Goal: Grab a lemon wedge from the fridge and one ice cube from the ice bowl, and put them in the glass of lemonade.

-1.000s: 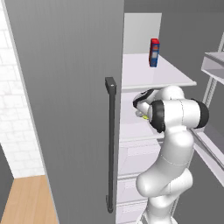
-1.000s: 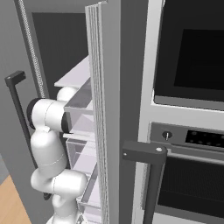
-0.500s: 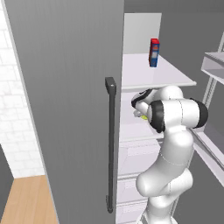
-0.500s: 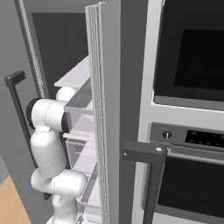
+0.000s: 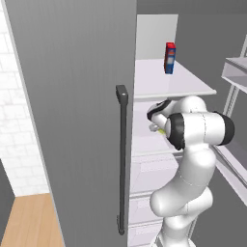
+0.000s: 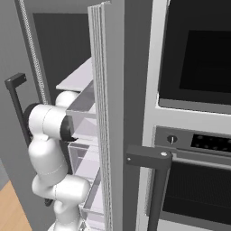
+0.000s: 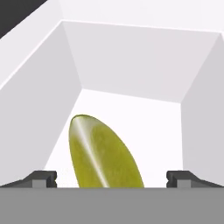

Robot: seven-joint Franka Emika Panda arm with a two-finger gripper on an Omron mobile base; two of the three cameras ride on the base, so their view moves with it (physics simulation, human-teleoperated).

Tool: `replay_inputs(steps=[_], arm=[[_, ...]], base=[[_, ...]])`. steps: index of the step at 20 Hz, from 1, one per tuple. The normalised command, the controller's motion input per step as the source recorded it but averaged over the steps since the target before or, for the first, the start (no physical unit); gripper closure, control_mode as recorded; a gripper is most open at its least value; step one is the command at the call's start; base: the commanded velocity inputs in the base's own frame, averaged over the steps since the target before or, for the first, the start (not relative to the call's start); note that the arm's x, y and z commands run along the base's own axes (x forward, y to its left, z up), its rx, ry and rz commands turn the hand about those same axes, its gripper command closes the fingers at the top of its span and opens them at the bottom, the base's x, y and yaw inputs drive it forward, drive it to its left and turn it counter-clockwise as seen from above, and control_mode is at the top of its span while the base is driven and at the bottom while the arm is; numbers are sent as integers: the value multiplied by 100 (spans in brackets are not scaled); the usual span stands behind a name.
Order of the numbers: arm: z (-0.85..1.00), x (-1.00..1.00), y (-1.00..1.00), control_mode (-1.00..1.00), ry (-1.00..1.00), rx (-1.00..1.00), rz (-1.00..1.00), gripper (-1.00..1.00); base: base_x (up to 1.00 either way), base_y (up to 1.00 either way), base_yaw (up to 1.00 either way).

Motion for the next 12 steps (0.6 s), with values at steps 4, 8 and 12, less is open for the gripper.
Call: replay_inputs(steps=[4, 8, 12], arm=[[-17, -7, 0, -100, 0, 0, 0, -100], [-18, 0, 2, -100, 0, 0, 0, -100], [-16, 0, 4, -100, 0, 0, 0, 100]], base=[[0, 0, 0], [0, 0, 0], [0, 0, 0]])
